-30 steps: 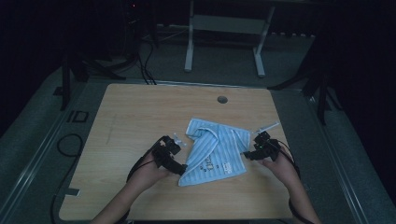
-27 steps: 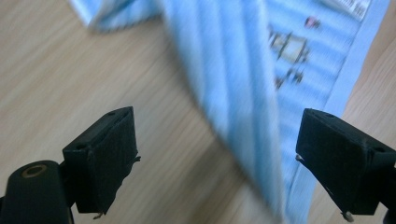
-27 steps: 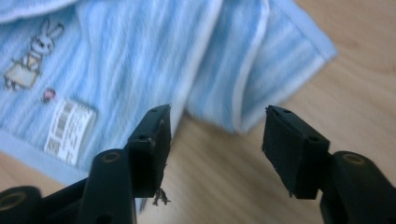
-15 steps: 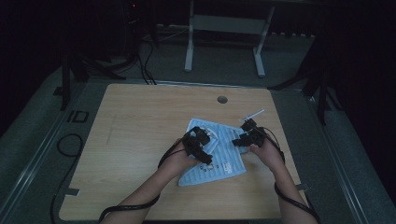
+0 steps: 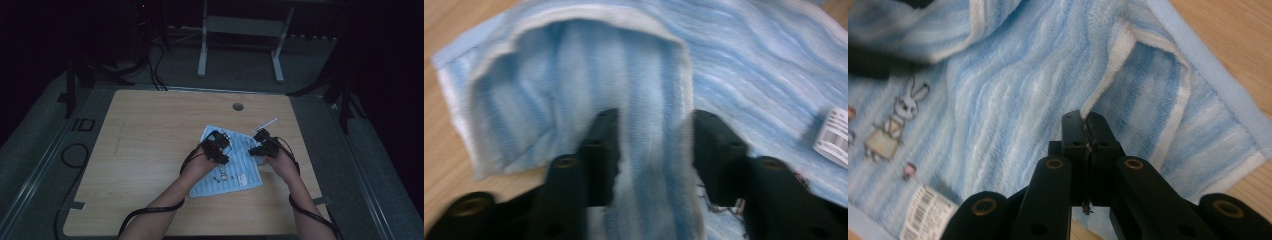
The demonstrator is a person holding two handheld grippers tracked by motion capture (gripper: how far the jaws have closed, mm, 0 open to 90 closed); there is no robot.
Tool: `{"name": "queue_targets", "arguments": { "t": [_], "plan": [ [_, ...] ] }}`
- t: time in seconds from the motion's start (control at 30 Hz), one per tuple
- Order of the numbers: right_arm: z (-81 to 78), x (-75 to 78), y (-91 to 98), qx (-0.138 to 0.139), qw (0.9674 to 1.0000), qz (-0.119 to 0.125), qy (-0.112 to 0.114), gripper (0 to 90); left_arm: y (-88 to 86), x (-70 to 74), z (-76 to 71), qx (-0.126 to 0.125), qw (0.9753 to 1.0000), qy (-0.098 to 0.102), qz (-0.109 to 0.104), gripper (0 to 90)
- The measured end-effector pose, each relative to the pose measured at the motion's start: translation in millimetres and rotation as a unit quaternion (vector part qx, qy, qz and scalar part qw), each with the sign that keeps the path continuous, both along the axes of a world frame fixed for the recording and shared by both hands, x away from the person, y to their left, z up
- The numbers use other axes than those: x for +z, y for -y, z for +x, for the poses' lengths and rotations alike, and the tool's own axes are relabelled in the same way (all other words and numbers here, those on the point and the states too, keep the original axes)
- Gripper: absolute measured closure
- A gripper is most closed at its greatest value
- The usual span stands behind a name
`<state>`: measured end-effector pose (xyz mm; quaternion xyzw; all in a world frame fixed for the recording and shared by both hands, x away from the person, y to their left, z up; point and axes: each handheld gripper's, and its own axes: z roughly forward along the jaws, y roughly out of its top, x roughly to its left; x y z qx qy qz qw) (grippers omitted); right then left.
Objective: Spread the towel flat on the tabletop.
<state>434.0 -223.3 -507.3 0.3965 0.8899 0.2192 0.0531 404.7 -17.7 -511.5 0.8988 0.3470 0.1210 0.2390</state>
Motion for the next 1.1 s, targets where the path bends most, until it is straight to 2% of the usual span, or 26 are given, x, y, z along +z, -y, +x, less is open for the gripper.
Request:
{"name": "queue_targets", "arguments": {
  "t": [0.13,0.17,0.2,0.3,0.37,0.4,0.5,0.53,0.57,0.6,0.7,0.73,0.77,0.8,0.83,0.9,0.93,0.97,1.0,1.03,1.07,1.1],
  "plan": [
    [-2.9,3.7,0.9,0.003,0.9999,-0.007,0.013,89.2,-8.7,4.2,-0.5,0.005,0.9999,0.011,-0.007,86.7],
    [-2.9,3.7,0.9,0.003,0.9999,-0.007,0.013,89.2,-8.7,4.2,-0.5,0.005,0.9999,0.011,-0.007,88.1],
    [-3.7,5.1,1.9,0.002,0.9998,-0.007,0.016,89.1,-13.4,9.6,-2.8,0.005,0.9998,0.017,-0.013,88.6],
    [-5.3,8.4,4.2,0.001,0.9997,-0.009,0.021,89.2,-19.4,17.3,-5.8,0.011,0.9993,0.033,-0.014,89.2],
    [-7.2,11.7,6.5,0.001,0.9996,-0.009,0.027,89.2,-27.5,24.9,-7.5,0.015,0.9989,0.040,-0.020,89.3],
    [-8.5,13.7,7.8,-0.001,0.9995,-0.007,0.031,89.5,-36.9,30.6,-8.6,0.024,0.9983,0.045,-0.027,89.4],
    [-13.5,19.6,11.6,-0.003,0.9993,-0.001,0.037,89.5,-46.3,33.5,-9.3,0.031,0.9979,0.049,-0.028,89.7],
    [-16.2,21.7,12.7,-0.001,0.9992,0.001,0.040,89.5,-56.9,35.5,-10.9,0.041,0.9974,0.052,-0.030,89.7],
    [-16.2,21.7,12.7,-0.001,0.9992,0.001,0.040,89.5,-56.9,35.5,-10.9,0.041,0.9974,0.052,-0.030,89.7],
    [-23.6,26.5,15.8,0.003,0.9987,0.002,0.051,89.5,-68.3,36.3,-14.0,0.050,0.9969,0.051,-0.034,89.7],
    [-41.5,34.8,21.6,0.009,0.9978,0.008,0.065,89.4,-85.2,34.9,-21.3,0.055,0.9969,0.047,-0.032,89.8],
    [-48.8,37.2,24.5,0.013,0.9976,0.012,0.067,89.4,-90.2,33.2,-23.5,0.055,0.9971,0.041,-0.033,89.7],
    [-48.8,37.2,24.5,0.013,0.9976,0.012,0.067,89.4,-90.2,33.2,-23.5,0.055,0.9971,0.041,-0.033,89.7],
    [-63.9,40.4,30.6,0.010,0.9969,0.018,0.076,89.4,-98.8,28.5,-29.4,0.059,0.9970,0.032,-0.038,89.7],
    [-71.5,40.9,34.0,0.009,0.9969,0.024,0.075,89.4,-98.8,28.5,-29.4,0.059,0.9970,0.032,-0.038,89.7],
    [-86.6,38.7,40.1,0.011,0.9966,0.033,0.075,89.4,-106.8,19.2,-40.1,0.057,0.9970,0.015,-0.049,89.7],
    [-93.9,36.3,42.5,0.011,0.9968,0.035,0.072,89.4,-107.4,15.6,-44.0,0.049,0.9977,0.010,-0.045,89.7],
    [-93.9,36.3,42.5,0.011,0.9968,0.035,0.072,89.4,-107.4,15.6,-44.0,0.049,0.9977,0.010,-0.045,89.7],
    [-107.9,29.7,46.9,0.014,0.9972,0.034,0.065,89.4,-108.2,9.3,-52.4,0.041,0.9983,0.004,-0.042,89.6],
    [-114.7,26.0,48.8,0.013,0.9975,0.035,0.060,89.4,-108.2,9.3,-52.4,0.041,0.9983,0.004,-0.042,89.6],
    [-121.3,21.9,50.6,0.014,0.9978,0.035,0.055,89.4,-108.9,3.8,-60.5,0.033,0.9985,-0.006,-0.044,89.6],
    [-121.3,21.9,50.6,0.014,0.9978,0.035,0.055,89.4,-108.9,3.8,-60.5,0.033,0.9985,-0.006,-0.044,89.6]
  ]
}}
